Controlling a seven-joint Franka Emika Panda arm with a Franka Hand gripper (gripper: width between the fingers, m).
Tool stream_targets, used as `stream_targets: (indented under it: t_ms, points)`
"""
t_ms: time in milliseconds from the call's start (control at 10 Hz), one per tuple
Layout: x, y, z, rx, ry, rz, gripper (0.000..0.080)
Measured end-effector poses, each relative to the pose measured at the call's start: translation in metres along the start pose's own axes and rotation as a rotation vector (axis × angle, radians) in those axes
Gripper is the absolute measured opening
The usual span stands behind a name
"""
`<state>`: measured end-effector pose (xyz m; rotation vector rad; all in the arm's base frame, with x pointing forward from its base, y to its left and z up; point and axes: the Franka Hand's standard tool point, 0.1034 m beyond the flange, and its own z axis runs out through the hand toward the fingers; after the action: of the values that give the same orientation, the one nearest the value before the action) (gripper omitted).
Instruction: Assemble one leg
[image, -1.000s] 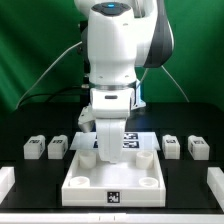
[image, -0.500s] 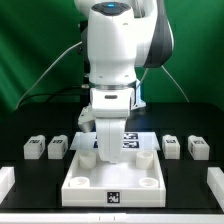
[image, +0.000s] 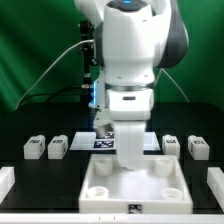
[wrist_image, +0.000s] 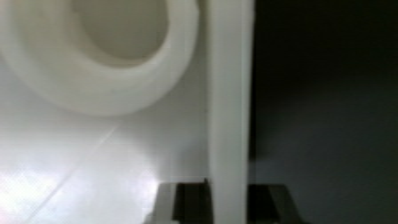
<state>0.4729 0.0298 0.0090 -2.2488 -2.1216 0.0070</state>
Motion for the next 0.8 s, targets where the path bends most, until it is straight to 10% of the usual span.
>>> stream_targets:
  t_ms: [800]
  points:
    - [0.041,0.022,0.006,-0.018,0.036,-0.018,0.0059]
